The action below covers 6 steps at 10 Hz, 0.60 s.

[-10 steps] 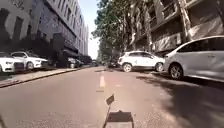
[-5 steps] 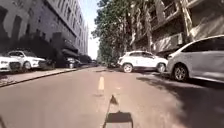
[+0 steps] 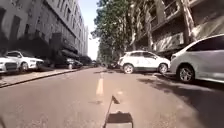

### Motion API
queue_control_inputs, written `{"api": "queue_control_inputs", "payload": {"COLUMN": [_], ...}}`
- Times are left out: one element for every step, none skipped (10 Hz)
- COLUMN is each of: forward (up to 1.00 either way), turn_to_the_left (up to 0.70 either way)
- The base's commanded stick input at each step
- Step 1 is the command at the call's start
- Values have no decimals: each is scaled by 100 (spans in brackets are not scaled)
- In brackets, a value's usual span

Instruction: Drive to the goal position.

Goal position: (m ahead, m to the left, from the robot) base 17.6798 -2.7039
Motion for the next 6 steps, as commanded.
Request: {"api": "queue_control_inputs", "payload": {"forward": [70,70,70,70,70,70], "turn_to_the_left": [0,0,0,0,0,0]}}
